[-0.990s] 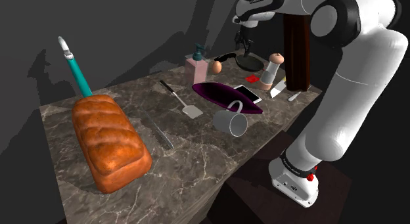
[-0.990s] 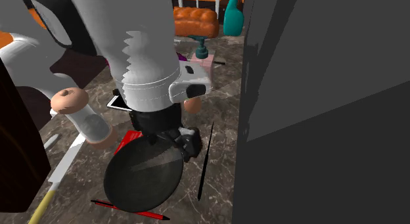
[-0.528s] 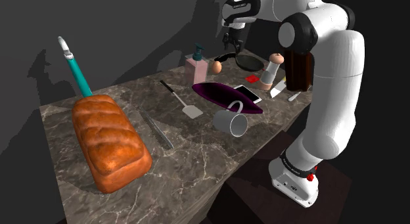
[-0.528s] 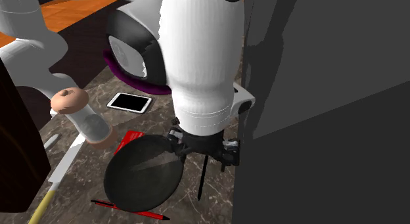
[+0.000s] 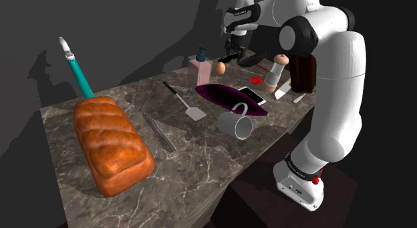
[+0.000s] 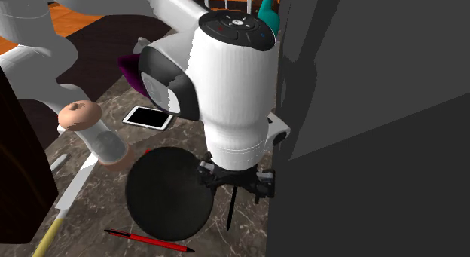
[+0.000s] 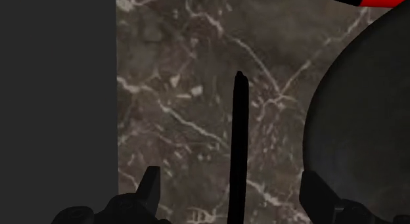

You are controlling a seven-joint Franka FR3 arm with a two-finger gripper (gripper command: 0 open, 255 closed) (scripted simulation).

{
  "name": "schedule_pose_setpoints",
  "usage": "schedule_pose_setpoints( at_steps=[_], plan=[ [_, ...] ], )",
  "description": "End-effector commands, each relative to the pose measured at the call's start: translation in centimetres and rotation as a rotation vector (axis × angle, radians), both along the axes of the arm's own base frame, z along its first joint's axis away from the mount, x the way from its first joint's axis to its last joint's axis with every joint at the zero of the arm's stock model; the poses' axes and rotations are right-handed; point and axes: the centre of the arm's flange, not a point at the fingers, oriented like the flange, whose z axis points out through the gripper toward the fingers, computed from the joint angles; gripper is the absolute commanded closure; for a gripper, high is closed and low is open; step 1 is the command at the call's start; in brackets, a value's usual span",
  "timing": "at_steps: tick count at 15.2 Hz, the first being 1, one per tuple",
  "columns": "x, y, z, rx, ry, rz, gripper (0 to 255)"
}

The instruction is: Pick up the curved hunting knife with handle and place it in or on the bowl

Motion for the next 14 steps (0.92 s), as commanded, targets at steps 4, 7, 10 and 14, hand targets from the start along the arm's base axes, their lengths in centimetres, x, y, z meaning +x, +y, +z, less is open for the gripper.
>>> schedule_pose_setpoints(
  at_steps=[4,7,10,14],
  plan=[
    [-0.08,-0.16,-0.43,0.0,0.004,-0.002,0],
    [-0.13,-0.17,-0.42,0.0,0.004,-0.002,255],
    [-0.12,-0.16,-0.42,0.001,0.004,-0.002,255],
    [0.07,-0.1,-0.5,0.001,0.005,-0.002,255]
  ],
)
